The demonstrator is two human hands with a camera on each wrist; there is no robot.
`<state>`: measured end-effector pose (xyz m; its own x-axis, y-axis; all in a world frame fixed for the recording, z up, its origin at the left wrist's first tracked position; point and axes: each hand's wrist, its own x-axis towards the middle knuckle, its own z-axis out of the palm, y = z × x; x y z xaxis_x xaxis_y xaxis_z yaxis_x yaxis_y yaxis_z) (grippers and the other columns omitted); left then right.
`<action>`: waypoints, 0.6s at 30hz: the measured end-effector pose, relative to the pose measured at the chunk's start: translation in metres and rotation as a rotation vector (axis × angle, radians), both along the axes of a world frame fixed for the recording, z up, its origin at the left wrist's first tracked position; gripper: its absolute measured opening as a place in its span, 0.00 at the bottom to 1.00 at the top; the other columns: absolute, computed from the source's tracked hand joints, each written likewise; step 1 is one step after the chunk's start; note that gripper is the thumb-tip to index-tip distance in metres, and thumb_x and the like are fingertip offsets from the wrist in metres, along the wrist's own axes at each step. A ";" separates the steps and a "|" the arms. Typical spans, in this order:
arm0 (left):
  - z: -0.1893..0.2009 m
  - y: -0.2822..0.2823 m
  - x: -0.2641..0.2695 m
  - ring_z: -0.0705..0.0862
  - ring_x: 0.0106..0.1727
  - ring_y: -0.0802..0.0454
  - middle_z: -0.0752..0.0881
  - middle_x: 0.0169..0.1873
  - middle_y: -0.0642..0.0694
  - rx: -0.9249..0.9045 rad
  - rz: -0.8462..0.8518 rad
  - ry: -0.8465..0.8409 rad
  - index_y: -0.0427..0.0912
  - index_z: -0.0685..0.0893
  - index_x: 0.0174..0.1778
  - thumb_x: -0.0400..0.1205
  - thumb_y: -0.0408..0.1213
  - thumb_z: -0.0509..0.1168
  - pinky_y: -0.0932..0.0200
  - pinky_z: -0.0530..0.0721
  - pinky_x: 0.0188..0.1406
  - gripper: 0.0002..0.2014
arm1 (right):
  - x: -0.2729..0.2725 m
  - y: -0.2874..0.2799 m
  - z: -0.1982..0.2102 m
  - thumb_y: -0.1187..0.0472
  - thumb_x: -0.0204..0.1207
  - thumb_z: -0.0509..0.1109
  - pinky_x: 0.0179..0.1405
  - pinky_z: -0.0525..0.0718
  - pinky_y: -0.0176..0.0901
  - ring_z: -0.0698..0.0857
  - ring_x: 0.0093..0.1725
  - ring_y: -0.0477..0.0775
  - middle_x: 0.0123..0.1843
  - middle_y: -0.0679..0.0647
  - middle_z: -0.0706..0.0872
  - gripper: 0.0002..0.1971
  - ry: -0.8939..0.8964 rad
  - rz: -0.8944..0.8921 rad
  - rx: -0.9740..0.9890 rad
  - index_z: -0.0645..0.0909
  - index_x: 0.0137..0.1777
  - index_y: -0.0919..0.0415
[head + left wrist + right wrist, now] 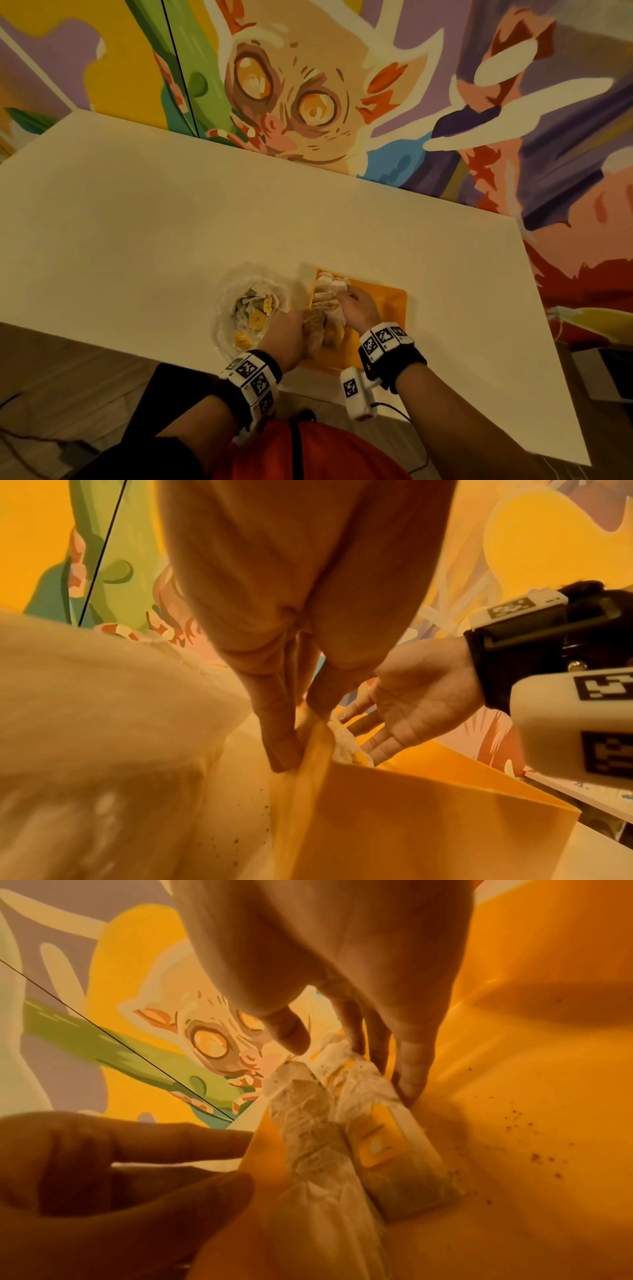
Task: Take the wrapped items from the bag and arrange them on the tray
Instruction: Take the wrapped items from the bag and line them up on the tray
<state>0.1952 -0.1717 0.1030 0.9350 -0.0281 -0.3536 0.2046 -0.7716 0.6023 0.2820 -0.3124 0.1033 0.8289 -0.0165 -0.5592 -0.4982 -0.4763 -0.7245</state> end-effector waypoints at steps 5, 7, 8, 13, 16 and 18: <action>0.013 0.006 -0.010 0.87 0.49 0.46 0.91 0.47 0.42 -0.186 0.168 -0.137 0.39 0.87 0.60 0.83 0.33 0.63 0.54 0.86 0.52 0.12 | 0.002 -0.005 -0.007 0.48 0.80 0.68 0.66 0.82 0.58 0.80 0.68 0.61 0.74 0.57 0.78 0.28 0.055 -0.084 0.053 0.70 0.78 0.56; 0.020 0.015 -0.013 0.88 0.44 0.50 0.91 0.42 0.45 -0.209 0.225 -0.236 0.39 0.89 0.53 0.82 0.34 0.66 0.55 0.86 0.50 0.08 | 0.000 -0.009 -0.005 0.47 0.80 0.67 0.61 0.83 0.51 0.82 0.62 0.58 0.68 0.55 0.81 0.27 0.011 -0.100 -0.008 0.70 0.76 0.55; 0.020 0.021 -0.014 0.88 0.43 0.53 0.91 0.41 0.48 -0.221 0.262 -0.281 0.41 0.90 0.51 0.82 0.34 0.68 0.59 0.86 0.49 0.07 | -0.002 -0.010 -0.001 0.48 0.81 0.67 0.56 0.82 0.47 0.83 0.56 0.55 0.63 0.54 0.82 0.24 -0.041 -0.105 -0.053 0.71 0.74 0.55; 0.020 0.064 -0.014 0.85 0.39 0.63 0.89 0.39 0.56 -0.134 0.355 -0.356 0.44 0.91 0.46 0.77 0.29 0.71 0.76 0.81 0.42 0.07 | -0.018 0.005 0.023 0.61 0.79 0.68 0.43 0.82 0.41 0.85 0.45 0.48 0.53 0.49 0.86 0.07 -0.455 0.012 -0.063 0.80 0.55 0.53; 0.011 0.087 -0.014 0.87 0.52 0.46 0.90 0.50 0.46 0.033 0.246 -0.223 0.44 0.89 0.56 0.76 0.25 0.66 0.56 0.84 0.54 0.16 | -0.030 0.024 0.032 0.65 0.78 0.67 0.37 0.81 0.31 0.83 0.38 0.39 0.47 0.45 0.86 0.07 -0.516 0.247 0.032 0.83 0.49 0.52; 0.003 0.097 -0.013 0.84 0.55 0.42 0.88 0.54 0.46 0.134 0.096 -0.167 0.48 0.87 0.61 0.76 0.24 0.65 0.51 0.82 0.56 0.21 | -0.039 0.037 0.039 0.65 0.79 0.66 0.37 0.79 0.27 0.82 0.38 0.38 0.48 0.44 0.85 0.08 -0.483 0.472 0.030 0.85 0.51 0.53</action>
